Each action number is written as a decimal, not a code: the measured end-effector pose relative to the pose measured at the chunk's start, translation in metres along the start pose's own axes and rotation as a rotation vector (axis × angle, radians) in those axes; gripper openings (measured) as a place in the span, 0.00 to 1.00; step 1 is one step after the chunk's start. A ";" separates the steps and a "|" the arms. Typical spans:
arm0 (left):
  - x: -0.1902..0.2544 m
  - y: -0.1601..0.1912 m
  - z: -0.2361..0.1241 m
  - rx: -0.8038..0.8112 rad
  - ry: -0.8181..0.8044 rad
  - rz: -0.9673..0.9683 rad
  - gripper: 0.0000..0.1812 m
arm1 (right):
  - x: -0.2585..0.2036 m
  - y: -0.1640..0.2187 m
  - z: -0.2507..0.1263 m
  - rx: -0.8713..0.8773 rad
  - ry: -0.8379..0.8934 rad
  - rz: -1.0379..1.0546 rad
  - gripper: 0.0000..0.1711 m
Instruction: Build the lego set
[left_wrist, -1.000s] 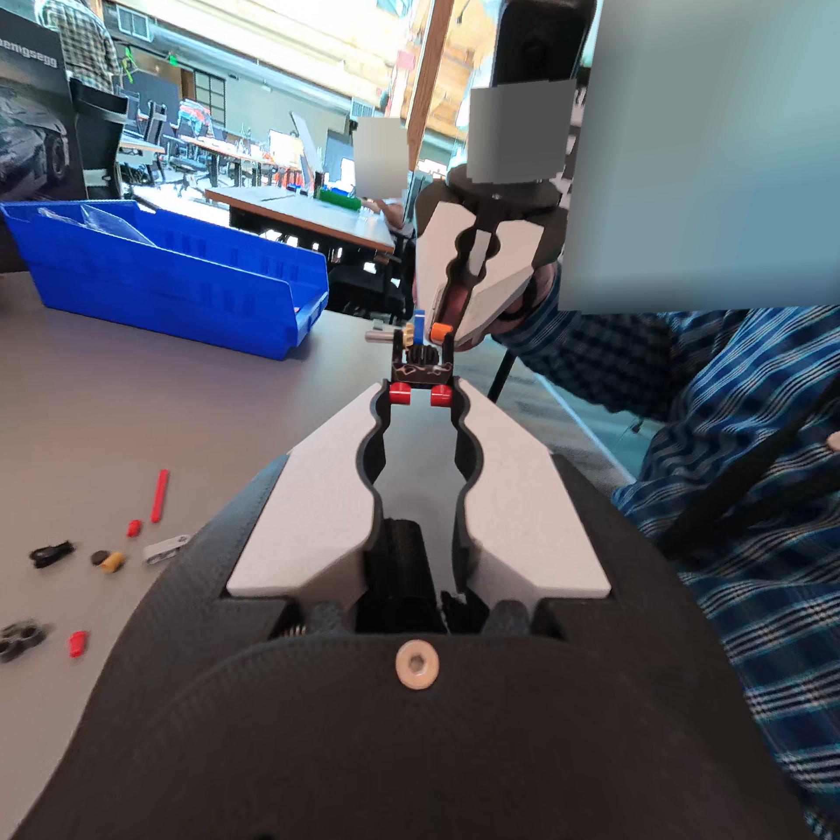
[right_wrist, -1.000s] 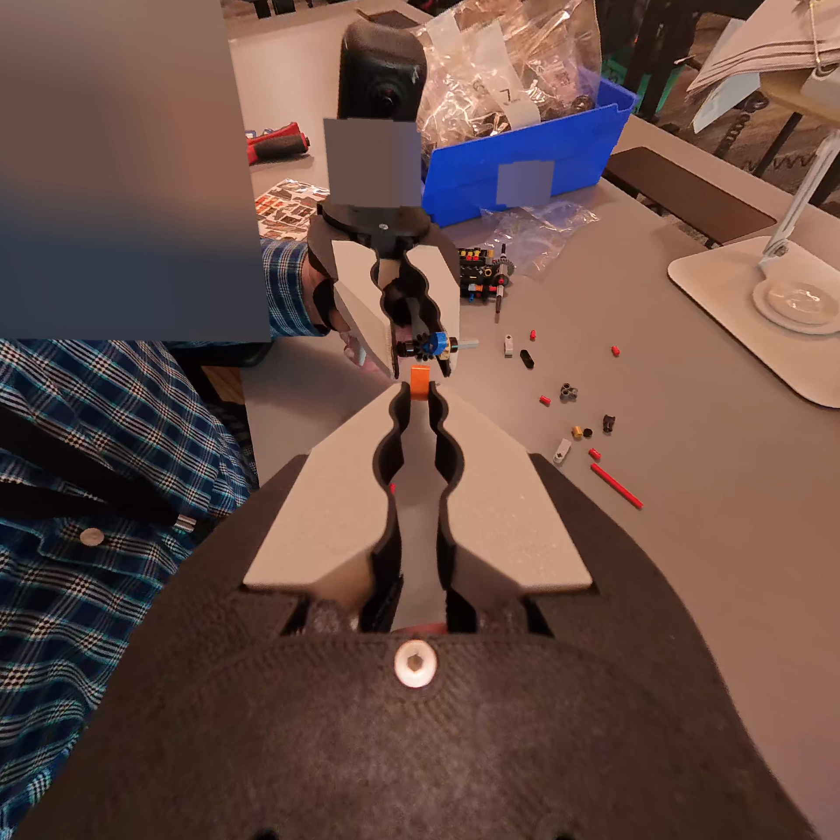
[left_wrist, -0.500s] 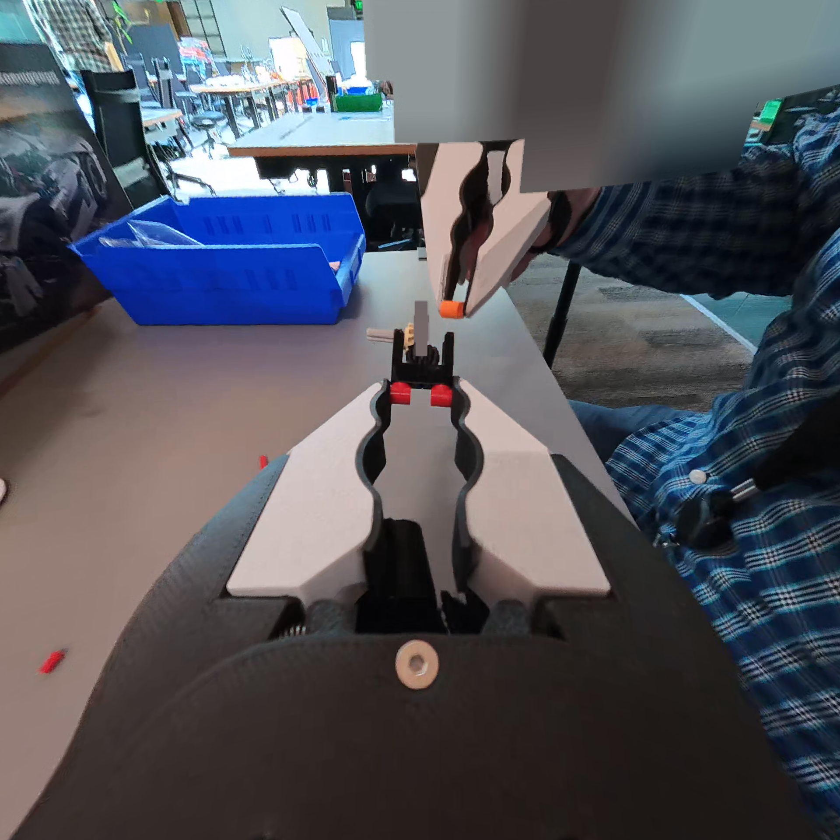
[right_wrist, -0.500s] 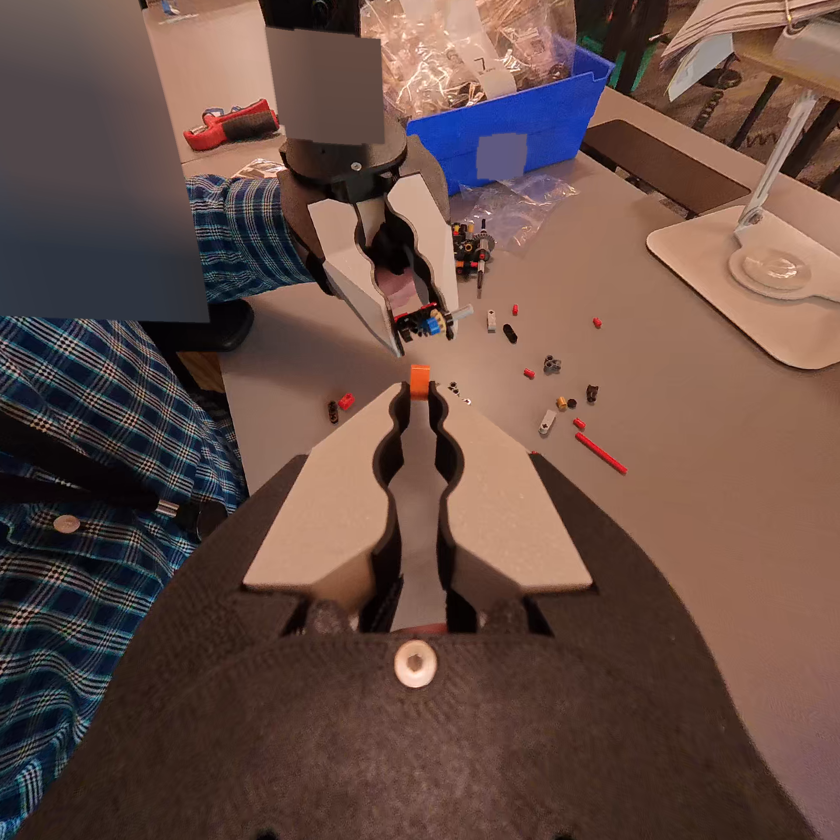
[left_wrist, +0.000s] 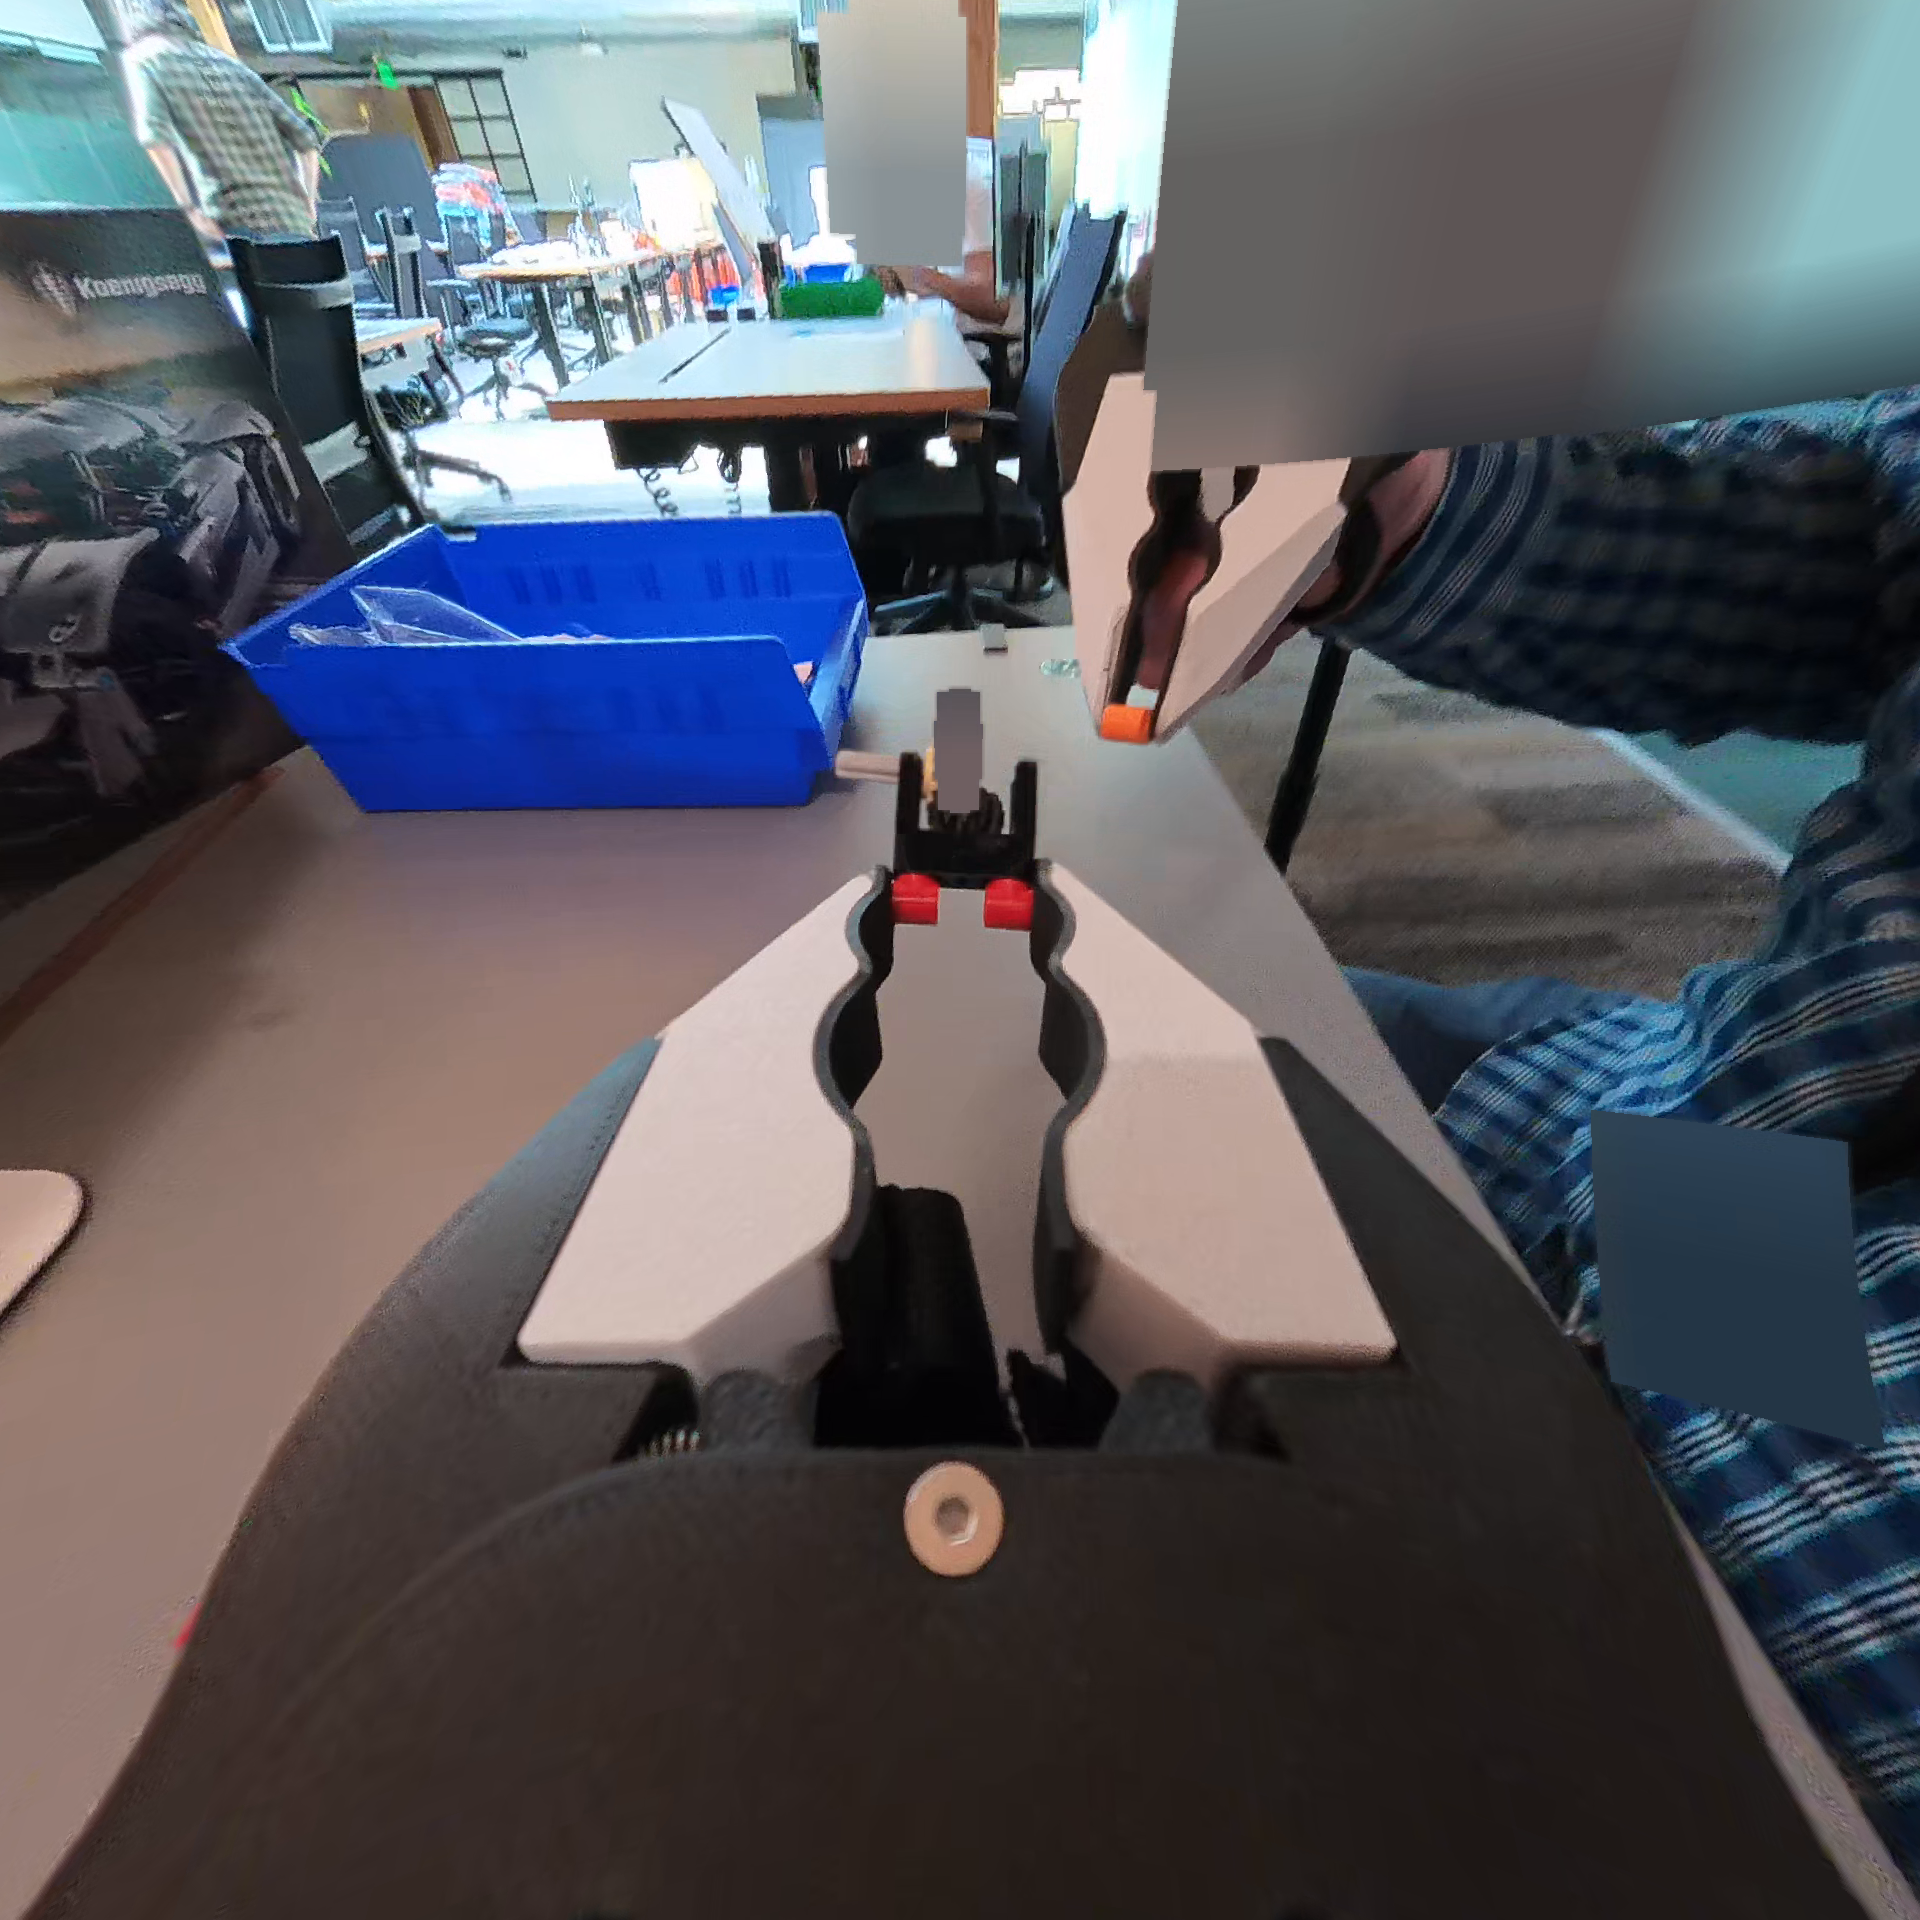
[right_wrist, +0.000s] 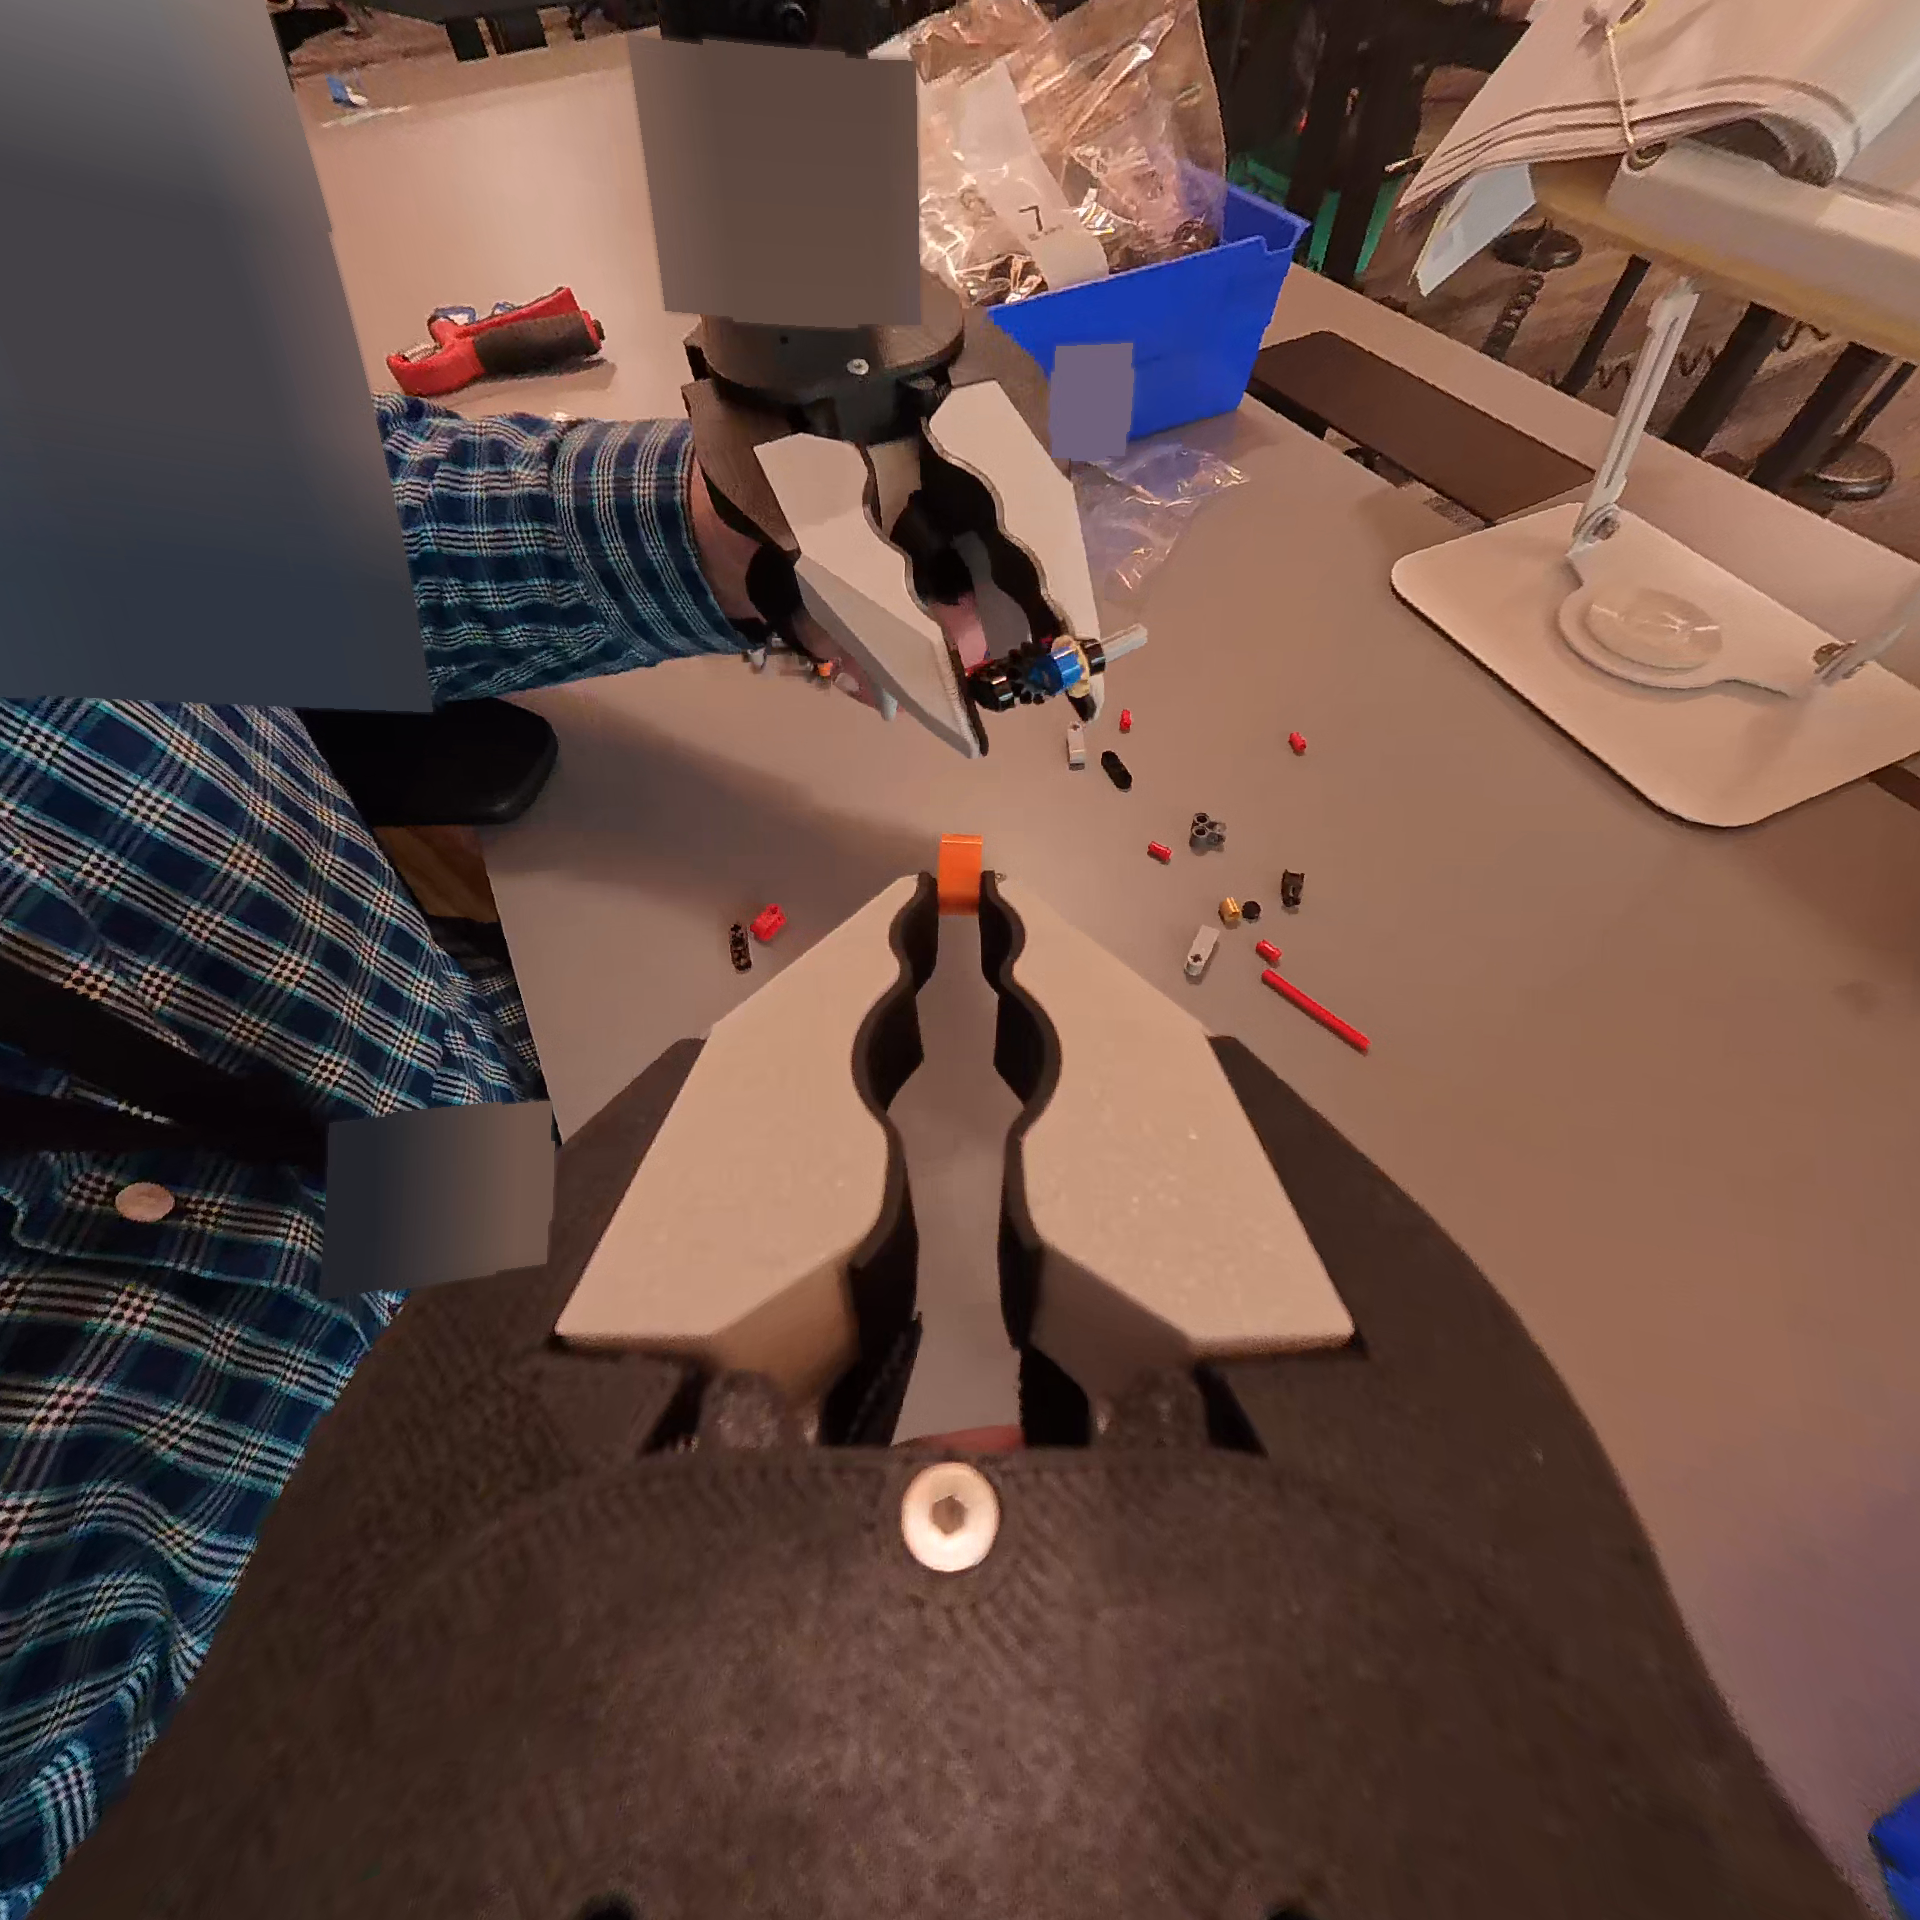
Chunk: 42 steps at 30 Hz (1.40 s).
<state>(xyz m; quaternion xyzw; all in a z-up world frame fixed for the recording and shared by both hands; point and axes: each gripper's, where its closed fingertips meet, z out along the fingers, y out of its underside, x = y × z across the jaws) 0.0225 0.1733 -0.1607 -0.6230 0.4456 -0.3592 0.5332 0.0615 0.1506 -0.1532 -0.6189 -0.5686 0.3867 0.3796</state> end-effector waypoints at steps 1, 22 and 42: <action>-0.001 0.000 0.001 -0.016 -0.006 0.014 0.14 | 0.000 0.001 -0.001 0.003 0.001 0.003 0.03; -0.014 -0.047 0.024 0.460 0.198 -0.444 0.14 | 0.016 -0.015 -0.017 0.141 0.017 0.035 0.03; -0.067 -0.113 0.130 0.747 0.348 -0.529 0.13 | 0.094 -0.032 -0.088 0.202 0.198 0.018 0.03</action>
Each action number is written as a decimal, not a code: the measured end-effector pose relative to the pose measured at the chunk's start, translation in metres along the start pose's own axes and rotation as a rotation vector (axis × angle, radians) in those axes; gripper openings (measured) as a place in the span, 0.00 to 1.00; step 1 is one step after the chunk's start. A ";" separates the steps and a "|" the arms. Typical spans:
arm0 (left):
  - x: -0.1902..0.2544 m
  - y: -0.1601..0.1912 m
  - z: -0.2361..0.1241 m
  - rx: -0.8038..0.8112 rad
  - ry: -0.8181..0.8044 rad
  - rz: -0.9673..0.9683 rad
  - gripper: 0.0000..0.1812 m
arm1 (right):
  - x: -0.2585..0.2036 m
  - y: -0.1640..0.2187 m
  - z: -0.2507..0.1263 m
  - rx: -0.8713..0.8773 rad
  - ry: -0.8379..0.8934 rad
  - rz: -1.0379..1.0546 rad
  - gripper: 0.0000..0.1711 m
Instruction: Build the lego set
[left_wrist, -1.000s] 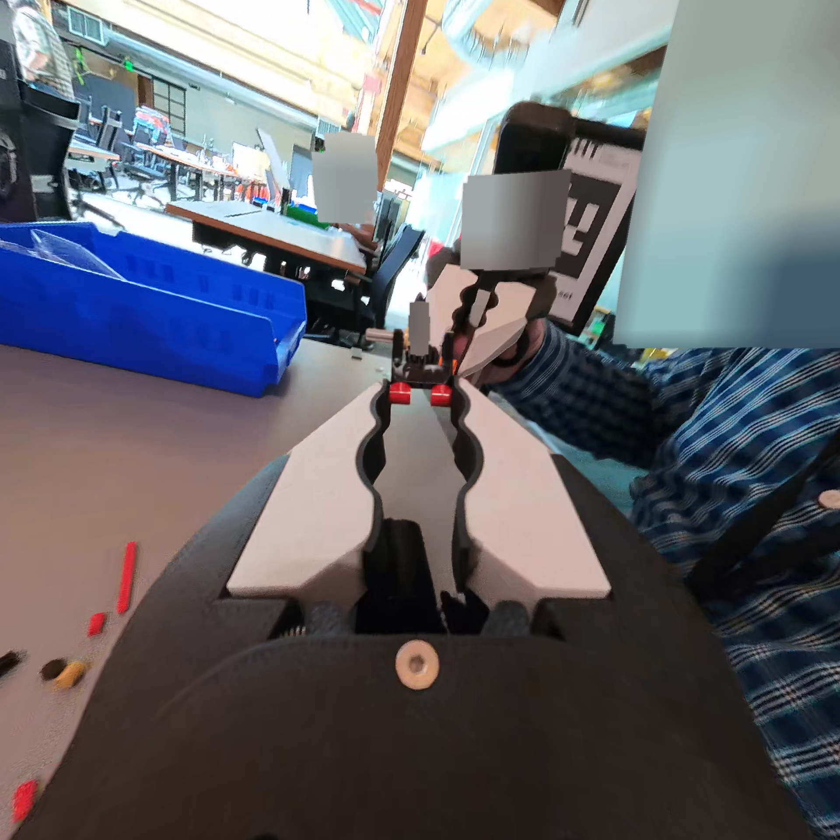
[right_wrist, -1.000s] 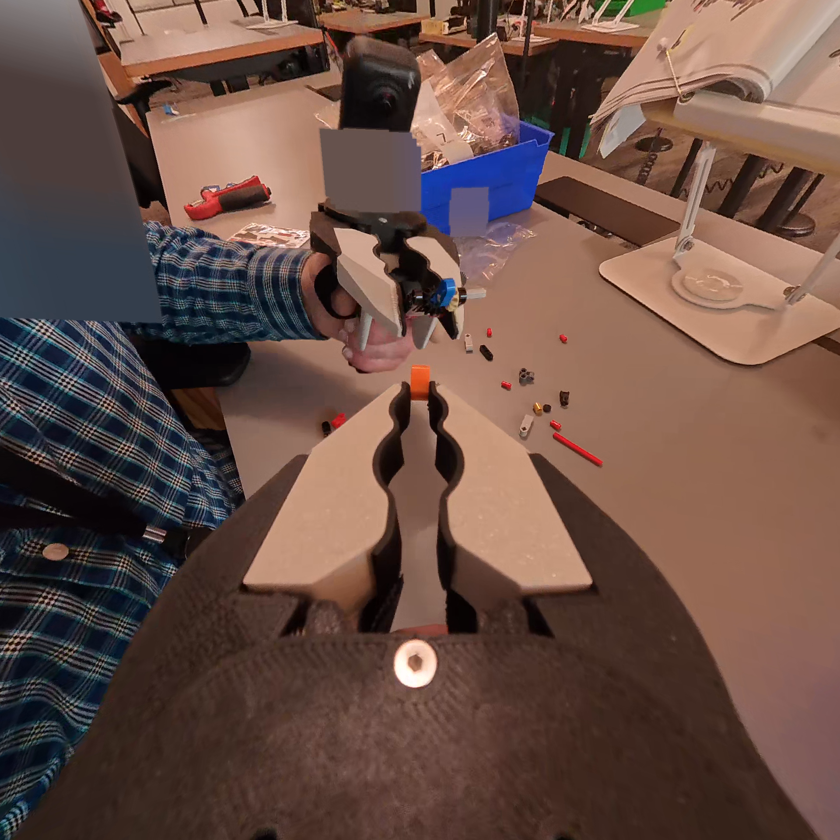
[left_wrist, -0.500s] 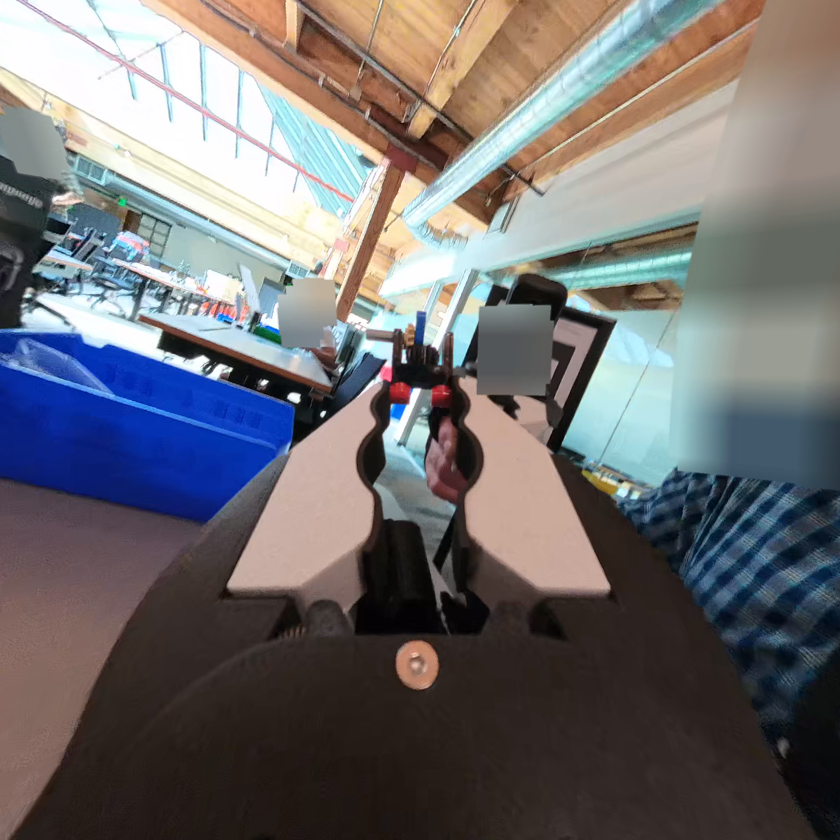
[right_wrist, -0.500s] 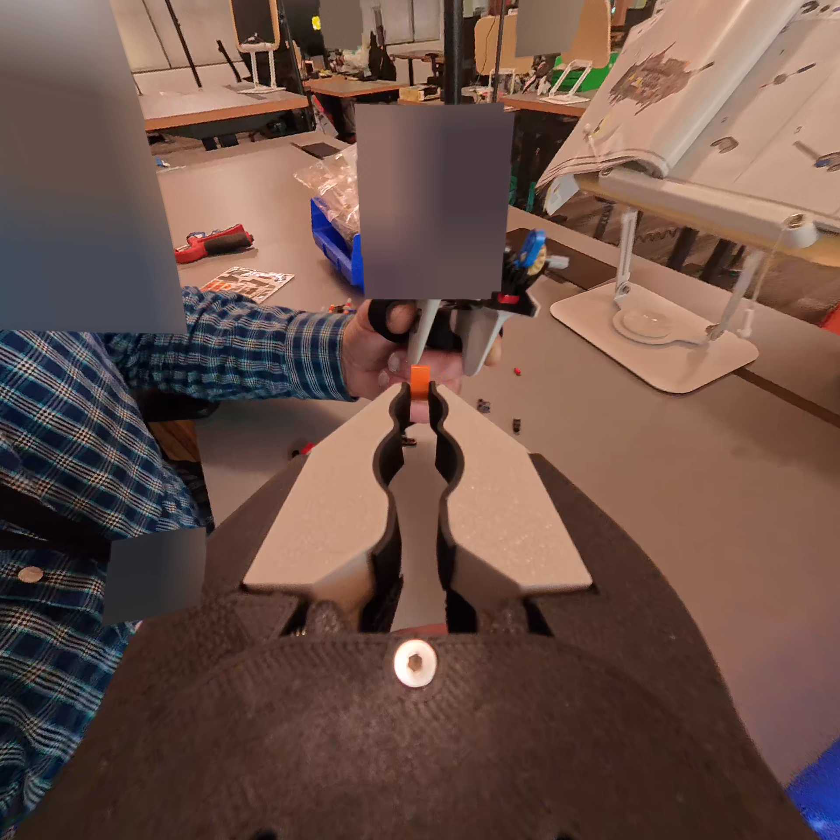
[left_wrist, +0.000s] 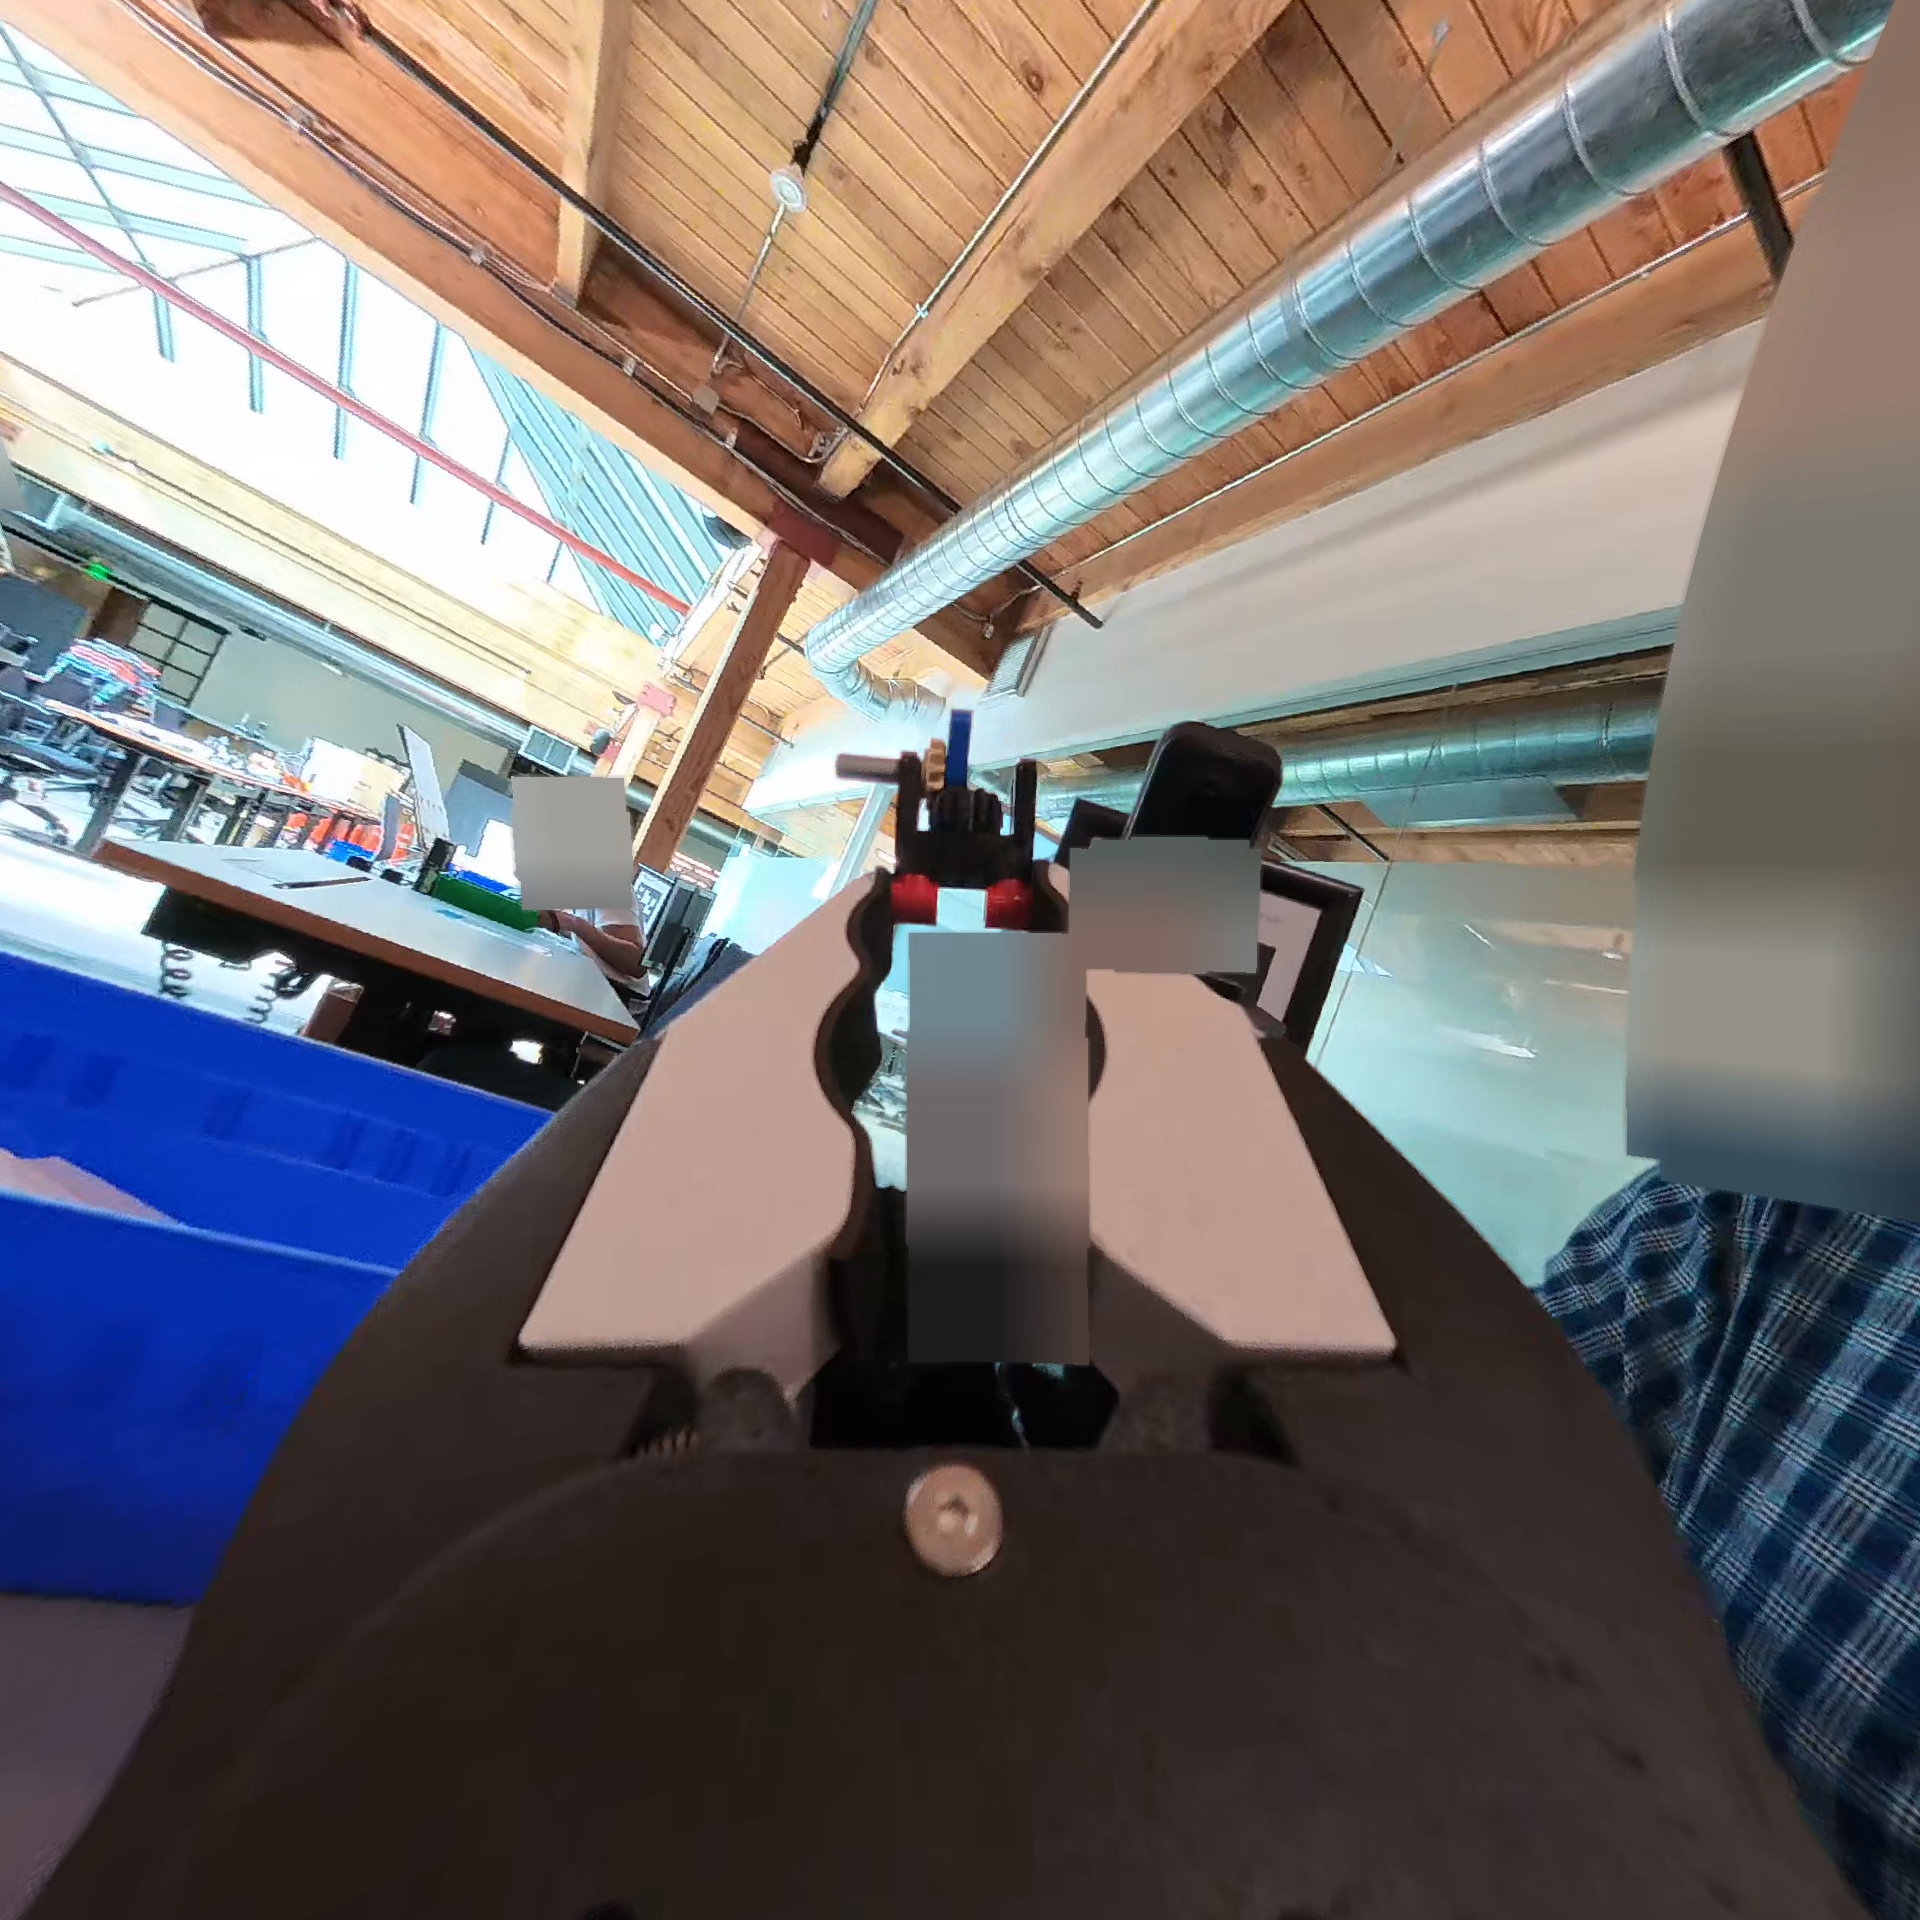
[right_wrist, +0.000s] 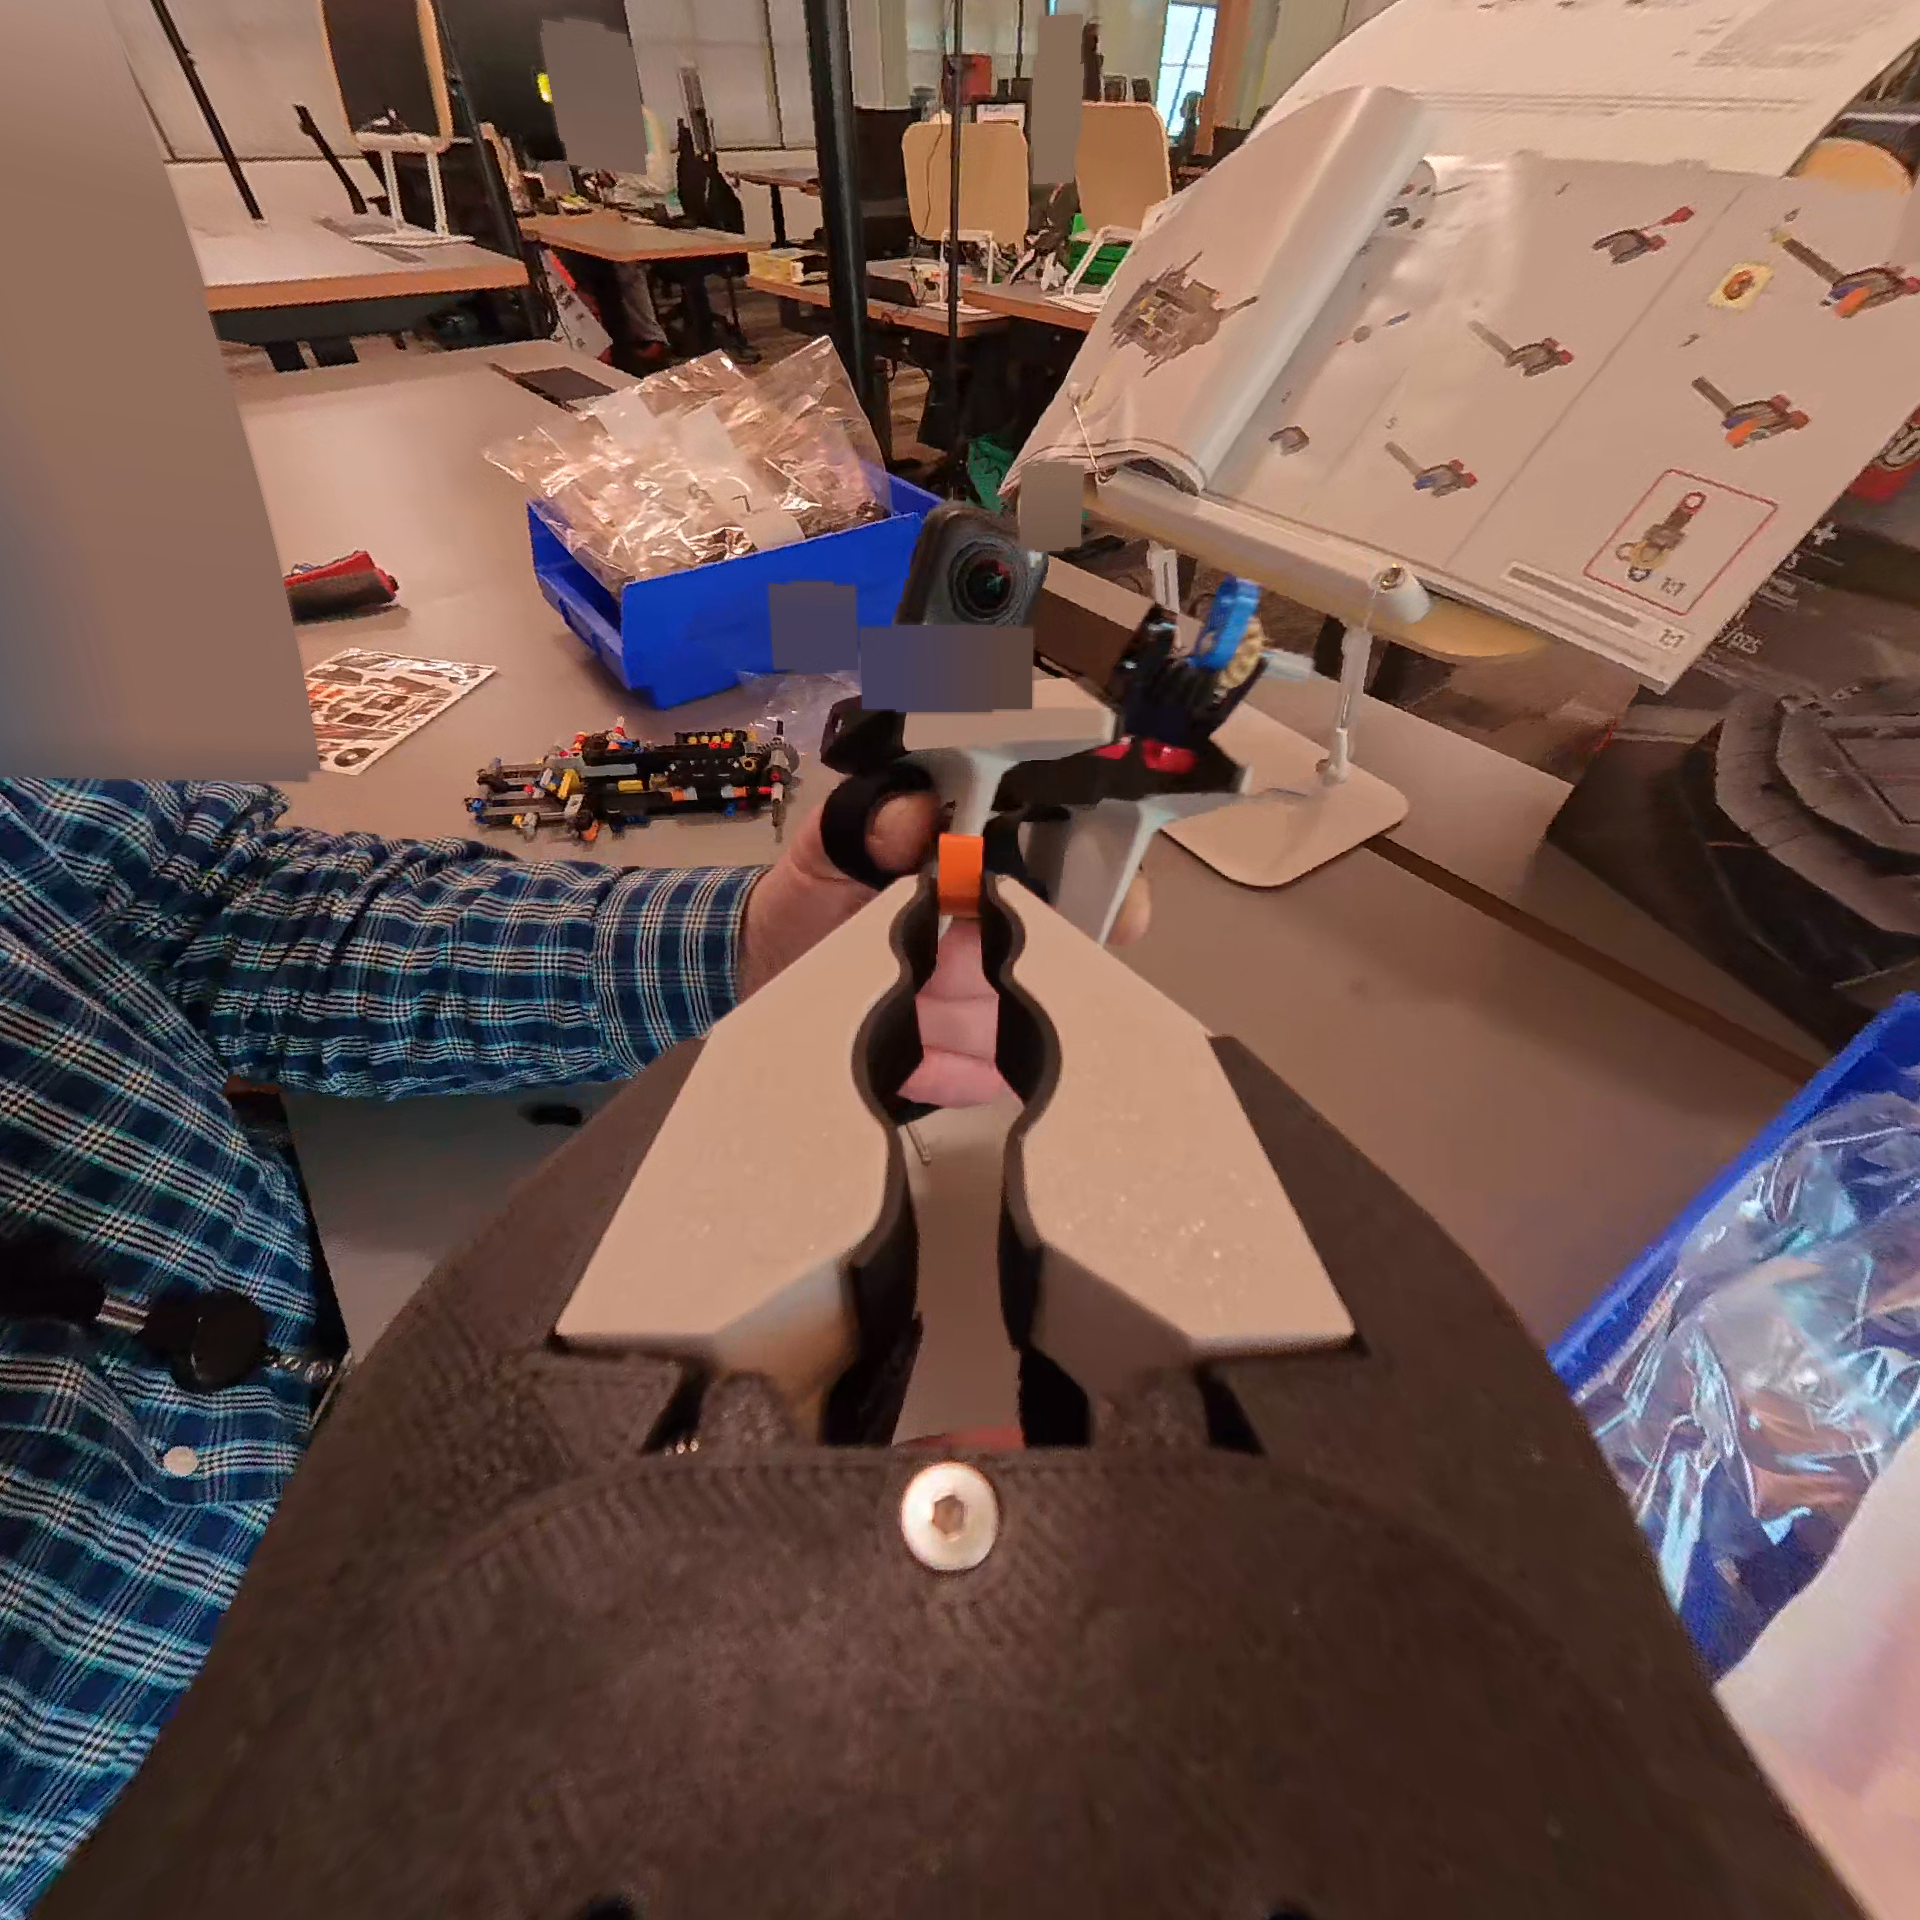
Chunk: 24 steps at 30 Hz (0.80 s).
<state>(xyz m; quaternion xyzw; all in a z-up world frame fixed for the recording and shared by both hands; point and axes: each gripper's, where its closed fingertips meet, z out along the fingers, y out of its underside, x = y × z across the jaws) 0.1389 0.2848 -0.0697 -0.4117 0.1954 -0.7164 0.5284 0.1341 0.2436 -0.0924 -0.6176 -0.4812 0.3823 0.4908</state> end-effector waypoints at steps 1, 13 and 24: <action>-0.001 -0.001 -0.005 0.003 -0.008 0.008 0.13 | 0.001 0.002 0.000 0.000 -0.001 0.004 0.03; -0.032 -0.015 -0.039 -0.026 -0.069 0.059 0.13 | 0.016 0.008 0.031 -0.011 -0.030 0.019 0.03; -0.031 -0.012 -0.044 -0.065 -0.049 0.068 0.14 | 0.030 -0.008 0.052 -0.051 -0.060 -0.039 0.03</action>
